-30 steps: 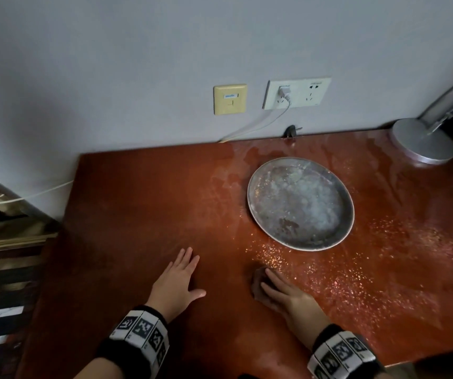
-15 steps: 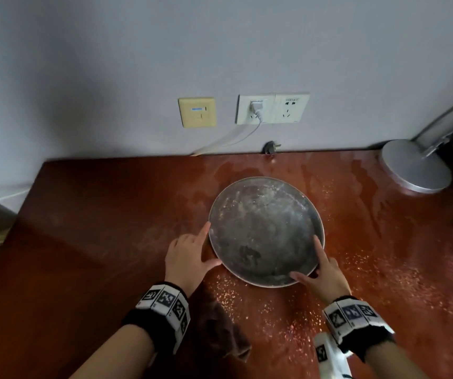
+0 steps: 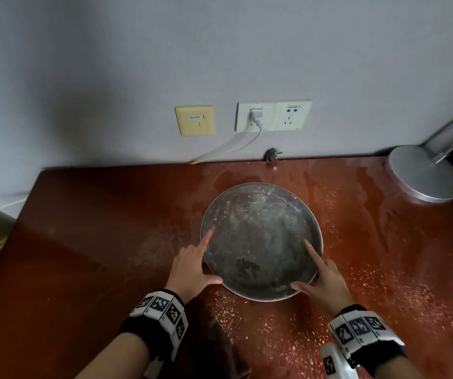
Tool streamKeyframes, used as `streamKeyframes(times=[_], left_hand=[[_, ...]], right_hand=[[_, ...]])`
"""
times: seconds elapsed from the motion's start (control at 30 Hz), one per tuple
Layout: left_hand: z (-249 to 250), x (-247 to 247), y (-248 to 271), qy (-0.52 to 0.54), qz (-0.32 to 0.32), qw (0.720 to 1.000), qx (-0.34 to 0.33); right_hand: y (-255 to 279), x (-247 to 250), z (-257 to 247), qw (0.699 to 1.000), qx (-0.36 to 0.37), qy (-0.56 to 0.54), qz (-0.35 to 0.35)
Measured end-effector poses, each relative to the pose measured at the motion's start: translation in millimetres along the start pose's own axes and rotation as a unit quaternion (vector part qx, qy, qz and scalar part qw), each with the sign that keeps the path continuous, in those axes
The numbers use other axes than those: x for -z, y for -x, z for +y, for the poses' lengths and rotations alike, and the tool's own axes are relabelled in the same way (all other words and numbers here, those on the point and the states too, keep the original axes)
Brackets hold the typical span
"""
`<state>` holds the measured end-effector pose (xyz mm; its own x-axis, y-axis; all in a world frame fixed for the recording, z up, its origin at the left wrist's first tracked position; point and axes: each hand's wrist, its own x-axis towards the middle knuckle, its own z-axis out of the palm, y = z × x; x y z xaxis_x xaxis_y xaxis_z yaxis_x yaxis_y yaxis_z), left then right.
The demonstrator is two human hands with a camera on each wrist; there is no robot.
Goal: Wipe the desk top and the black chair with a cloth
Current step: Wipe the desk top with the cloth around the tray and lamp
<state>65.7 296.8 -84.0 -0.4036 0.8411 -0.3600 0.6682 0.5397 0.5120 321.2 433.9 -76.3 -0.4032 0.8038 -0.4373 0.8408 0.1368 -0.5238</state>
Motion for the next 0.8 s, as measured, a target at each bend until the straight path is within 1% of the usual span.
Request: streamKeyframes(times=[0.1, 0.2, 0.33, 0.47, 0.63, 0.8], left_hand=[[-18, 14, 4, 0.027, 0.020, 0.999, 0.014], [-49, 34, 11, 0.042, 0.039, 0.997, 0.042], [-109, 68, 24, 0.040, 0.055, 0.994, 0.086], [-169, 102, 38, 0.041, 0.078, 0.988, 0.128], [-231, 139, 42, 0.045, 0.104, 0.979, 0.167], [-275, 163, 36, 0.064, 0.107, 0.976, 0.180]], right_hand=[[-5, -4, -25, 0.999, 0.024, 0.021, -0.008], [-15, -18, -63, 0.998, 0.052, 0.039, -0.024], [-28, -52, -126, 0.994, 0.092, 0.039, -0.054], [-40, -91, -189, 0.986, 0.125, 0.063, -0.090], [-53, -136, -256, 0.981, 0.146, 0.069, -0.104], [-66, -166, -297, 0.980, 0.153, 0.072, -0.102]])
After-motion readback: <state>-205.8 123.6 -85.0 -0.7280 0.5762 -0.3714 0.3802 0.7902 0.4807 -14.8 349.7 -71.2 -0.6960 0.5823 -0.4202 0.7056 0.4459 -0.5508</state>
